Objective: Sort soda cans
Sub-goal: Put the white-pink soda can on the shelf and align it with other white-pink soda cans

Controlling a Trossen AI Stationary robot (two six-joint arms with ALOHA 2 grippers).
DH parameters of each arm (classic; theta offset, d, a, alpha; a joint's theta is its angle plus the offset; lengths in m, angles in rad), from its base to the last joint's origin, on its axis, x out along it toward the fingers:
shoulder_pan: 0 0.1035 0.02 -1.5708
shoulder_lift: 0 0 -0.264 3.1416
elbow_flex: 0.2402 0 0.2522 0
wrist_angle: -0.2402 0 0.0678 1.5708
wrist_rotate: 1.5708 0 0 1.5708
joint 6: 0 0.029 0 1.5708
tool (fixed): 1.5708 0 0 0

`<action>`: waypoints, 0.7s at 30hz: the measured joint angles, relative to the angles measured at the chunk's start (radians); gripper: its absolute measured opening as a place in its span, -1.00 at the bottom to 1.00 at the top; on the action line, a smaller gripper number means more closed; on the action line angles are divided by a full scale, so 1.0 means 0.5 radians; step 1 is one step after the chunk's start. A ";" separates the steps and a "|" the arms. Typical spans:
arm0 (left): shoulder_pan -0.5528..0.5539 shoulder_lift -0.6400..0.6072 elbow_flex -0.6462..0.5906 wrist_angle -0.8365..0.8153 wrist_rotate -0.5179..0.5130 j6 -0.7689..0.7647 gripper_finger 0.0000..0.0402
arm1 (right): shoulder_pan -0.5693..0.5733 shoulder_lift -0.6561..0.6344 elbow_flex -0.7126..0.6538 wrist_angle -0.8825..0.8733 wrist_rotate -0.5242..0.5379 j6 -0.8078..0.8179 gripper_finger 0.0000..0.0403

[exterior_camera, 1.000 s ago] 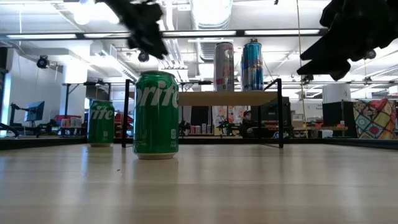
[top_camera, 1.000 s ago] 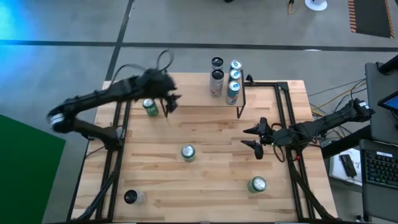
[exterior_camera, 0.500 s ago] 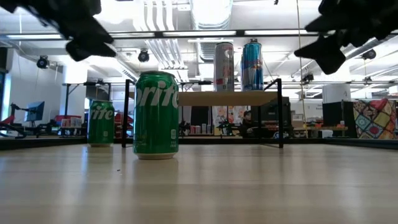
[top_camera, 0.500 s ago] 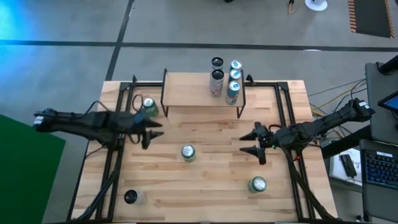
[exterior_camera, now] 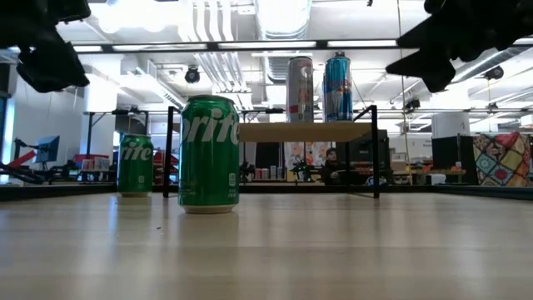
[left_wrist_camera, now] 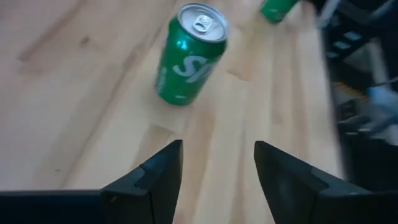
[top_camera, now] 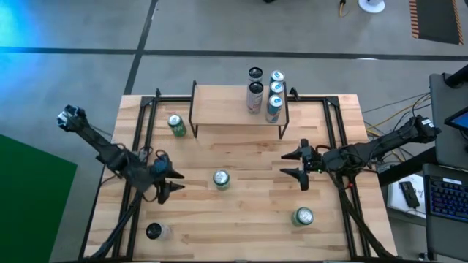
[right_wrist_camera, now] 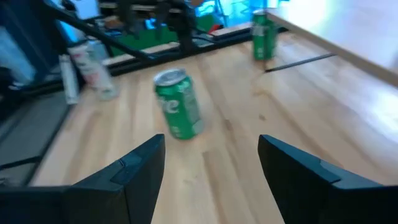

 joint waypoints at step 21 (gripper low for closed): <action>-0.002 0.662 0.456 -0.181 -0.388 0.363 -0.09 | 0.024 0.614 0.143 0.286 0.191 0.184 0.22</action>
